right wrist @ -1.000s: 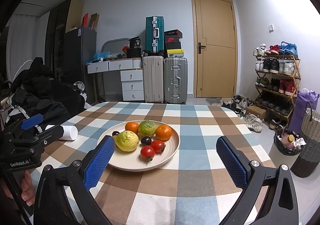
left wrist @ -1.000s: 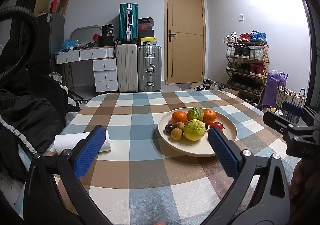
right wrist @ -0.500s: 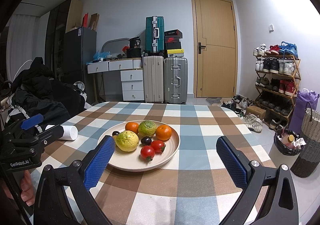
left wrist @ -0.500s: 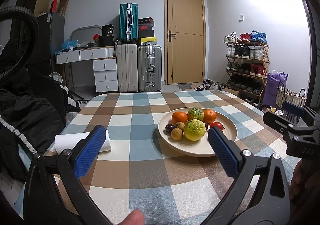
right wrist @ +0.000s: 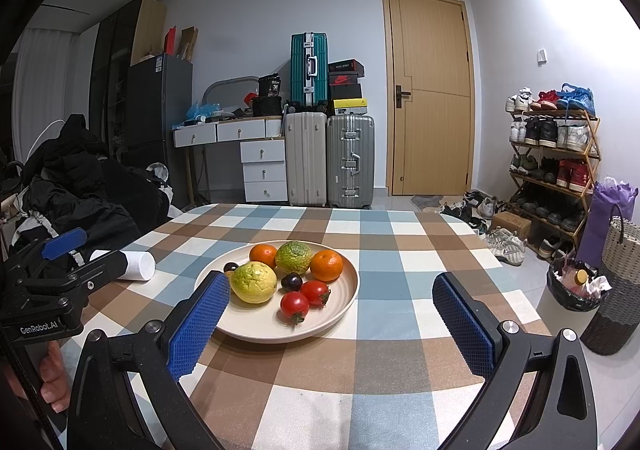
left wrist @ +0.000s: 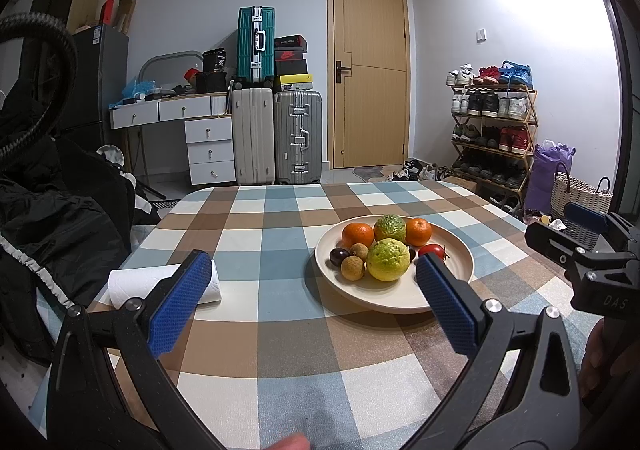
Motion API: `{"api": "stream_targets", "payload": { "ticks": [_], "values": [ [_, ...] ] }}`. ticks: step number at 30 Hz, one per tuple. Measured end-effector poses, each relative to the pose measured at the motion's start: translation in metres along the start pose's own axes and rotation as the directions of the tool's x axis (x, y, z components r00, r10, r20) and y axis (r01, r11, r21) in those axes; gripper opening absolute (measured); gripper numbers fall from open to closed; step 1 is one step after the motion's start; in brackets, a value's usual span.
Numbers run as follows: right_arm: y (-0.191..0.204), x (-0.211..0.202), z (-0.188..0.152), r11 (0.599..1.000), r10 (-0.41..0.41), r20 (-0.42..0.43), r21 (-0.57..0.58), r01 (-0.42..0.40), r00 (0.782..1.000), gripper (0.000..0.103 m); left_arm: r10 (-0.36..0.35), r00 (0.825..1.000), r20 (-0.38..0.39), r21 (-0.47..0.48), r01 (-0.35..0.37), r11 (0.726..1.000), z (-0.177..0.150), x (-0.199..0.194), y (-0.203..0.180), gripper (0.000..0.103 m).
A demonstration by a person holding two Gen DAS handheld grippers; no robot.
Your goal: Organize fruits
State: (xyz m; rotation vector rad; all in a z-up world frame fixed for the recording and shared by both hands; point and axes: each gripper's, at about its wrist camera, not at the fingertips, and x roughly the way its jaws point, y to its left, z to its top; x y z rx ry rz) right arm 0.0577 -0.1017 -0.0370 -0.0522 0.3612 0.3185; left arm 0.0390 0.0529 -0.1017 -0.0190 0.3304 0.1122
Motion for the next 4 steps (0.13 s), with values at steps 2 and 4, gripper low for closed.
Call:
{"api": "stream_targets", "payload": {
  "ticks": [2, 4],
  "values": [
    [0.0000, 0.0001, 0.0000, 1.000, 0.000, 0.000, 0.000, 0.000, 1.000, 0.103, 0.001, 1.000, 0.000, -0.001, -0.001, 1.000, -0.0004, -0.0004, 0.0004, 0.102],
    [-0.0002, 0.0001, -0.0001, 1.000, 0.000, 0.000, 0.001, 0.000, 1.000, 0.103, 0.000, 1.000, -0.001, 0.000, 0.000, 1.000, 0.0001, 0.0002, 0.0001, 0.102]
  ]
}}
